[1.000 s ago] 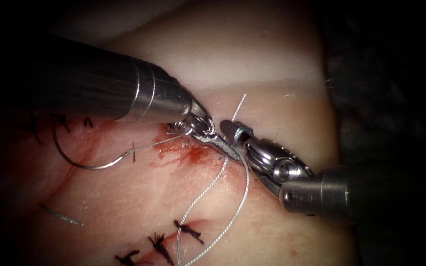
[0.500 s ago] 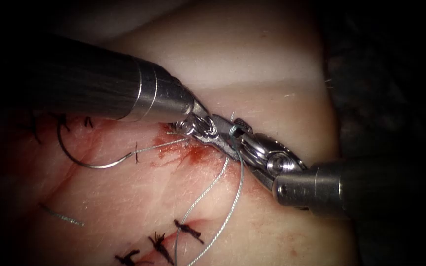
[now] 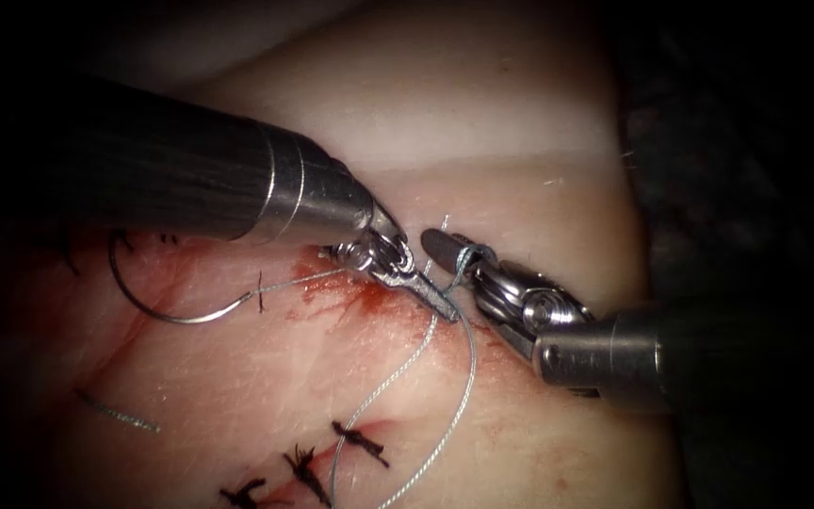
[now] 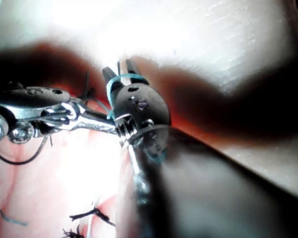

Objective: Wound Closure

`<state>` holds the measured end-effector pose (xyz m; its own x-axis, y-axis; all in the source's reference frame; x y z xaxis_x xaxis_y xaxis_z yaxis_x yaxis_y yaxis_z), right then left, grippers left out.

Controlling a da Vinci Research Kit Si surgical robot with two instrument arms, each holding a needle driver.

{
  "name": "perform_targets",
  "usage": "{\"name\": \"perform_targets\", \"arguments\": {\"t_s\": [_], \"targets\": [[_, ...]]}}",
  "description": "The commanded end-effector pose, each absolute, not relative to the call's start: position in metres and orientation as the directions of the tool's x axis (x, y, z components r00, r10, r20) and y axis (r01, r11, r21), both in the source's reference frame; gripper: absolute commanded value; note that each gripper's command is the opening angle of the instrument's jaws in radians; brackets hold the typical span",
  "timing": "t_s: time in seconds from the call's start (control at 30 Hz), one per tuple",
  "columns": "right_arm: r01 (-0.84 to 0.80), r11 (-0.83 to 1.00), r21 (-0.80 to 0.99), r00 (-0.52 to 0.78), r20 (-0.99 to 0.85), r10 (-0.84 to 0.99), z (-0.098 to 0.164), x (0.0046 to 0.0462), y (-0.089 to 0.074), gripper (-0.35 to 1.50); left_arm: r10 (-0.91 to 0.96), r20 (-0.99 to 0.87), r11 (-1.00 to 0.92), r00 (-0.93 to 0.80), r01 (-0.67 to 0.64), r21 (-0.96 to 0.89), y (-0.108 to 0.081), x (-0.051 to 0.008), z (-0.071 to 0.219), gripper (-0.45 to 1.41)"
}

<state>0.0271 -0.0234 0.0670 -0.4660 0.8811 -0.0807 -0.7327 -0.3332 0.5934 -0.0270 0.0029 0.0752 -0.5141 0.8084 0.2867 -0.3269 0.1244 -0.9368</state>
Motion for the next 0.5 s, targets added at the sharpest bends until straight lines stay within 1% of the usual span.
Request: {"name": "perform_targets", "arguments": {"t_s": [0.03,0.07,0.13,0.23,0.27,0.4,0.47,0.5], "targets": [[-0.731,-0.329,0.598,-0.459,-0.075,0.885,0.0675,0.0279,-0.0239,0.41,0.807,0.285,0.124,-0.517,-0.323,-0.938,0.0027,-0.0275,0.0757,-0.45],[-0.731,-0.329,0.598,-0.459,-0.075,0.885,0.0675,0.0279,-0.0239,0.41,0.807,0.285,0.124,-0.517,-0.323,-0.938,0.0027,-0.0275,0.0757,-0.45],[-0.73,-0.328,0.599,-0.456,-0.07,0.887,0.0675,0.0281,-0.0239,0.49,0.805,0.29,0.128,-0.518,-0.326,-0.937,0.0027,-0.0275,0.0756,-0.45],[-0.73,-0.328,0.6,-0.453,-0.066,0.889,0.0675,0.0283,-0.024,0.49,0.804,0.295,0.132,-0.517,-0.329,-0.935,0.0027,-0.0275,0.0757,-0.45],[-0.729,-0.328,0.601,-0.453,-0.064,0.889,0.0675,0.0284,-0.0239,0.56,0.803,0.294,0.131,-0.519,-0.329,-0.935,0.0027,-0.0275,0.0757,-0.45],[-0.724,-0.329,0.606,-0.446,-0.048,0.894,0.0678,0.0288,-0.0239,0.47,0.801,0.299,0.136,-0.519,-0.329,-0.935,0.0026,-0.0275,0.0758,-0.45],[-0.725,-0.328,0.606,-0.446,-0.048,0.894,0.0679,0.0289,-0.0239,0.47,0.801,0.299,0.135,-0.519,-0.329,-0.935,0.0026,-0.0275,0.0758,-0.45],[-0.724,-0.325,0.609,-0.438,-0.042,0.898,0.068,0.0291,-0.0239,0.29,0.8,0.298,0.135,-0.52,-0.328,-0.935,0.0026,-0.0275,0.0758,-0.45]]}}
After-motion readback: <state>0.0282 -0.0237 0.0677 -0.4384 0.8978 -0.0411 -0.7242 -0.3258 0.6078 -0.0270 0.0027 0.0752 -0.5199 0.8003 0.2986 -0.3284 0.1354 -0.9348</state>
